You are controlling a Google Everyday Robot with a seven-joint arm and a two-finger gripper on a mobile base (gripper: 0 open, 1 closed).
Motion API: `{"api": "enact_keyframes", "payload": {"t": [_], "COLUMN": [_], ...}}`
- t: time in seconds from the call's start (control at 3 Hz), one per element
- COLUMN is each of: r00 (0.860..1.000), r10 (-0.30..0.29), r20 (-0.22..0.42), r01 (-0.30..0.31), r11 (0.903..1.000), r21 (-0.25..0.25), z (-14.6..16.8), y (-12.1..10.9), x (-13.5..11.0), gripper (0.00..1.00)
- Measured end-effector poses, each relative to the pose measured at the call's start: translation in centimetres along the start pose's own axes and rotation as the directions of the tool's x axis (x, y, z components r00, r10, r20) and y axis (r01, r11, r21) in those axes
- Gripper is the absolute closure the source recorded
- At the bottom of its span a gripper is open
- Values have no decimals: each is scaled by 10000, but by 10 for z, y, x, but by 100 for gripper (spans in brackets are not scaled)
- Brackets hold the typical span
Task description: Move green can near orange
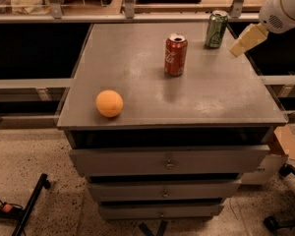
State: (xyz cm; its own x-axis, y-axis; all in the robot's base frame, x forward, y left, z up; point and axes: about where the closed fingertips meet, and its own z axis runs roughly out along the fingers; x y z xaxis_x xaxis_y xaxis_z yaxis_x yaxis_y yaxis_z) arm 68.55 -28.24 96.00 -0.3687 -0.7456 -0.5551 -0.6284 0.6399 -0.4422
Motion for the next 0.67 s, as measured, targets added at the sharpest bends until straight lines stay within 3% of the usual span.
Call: {"api": "enact_keyframes", "payload": {"t": [0.33,0.67], "r00": [10000,9983], "r10": [-1,478], "r20": [0,323], "r01": [1,-476], "r11": [10000,9988], "r21": [-2,-61], "z": [0,22], "y": [0,-8], "x": [0,-2], "gripper": [0,0]}}
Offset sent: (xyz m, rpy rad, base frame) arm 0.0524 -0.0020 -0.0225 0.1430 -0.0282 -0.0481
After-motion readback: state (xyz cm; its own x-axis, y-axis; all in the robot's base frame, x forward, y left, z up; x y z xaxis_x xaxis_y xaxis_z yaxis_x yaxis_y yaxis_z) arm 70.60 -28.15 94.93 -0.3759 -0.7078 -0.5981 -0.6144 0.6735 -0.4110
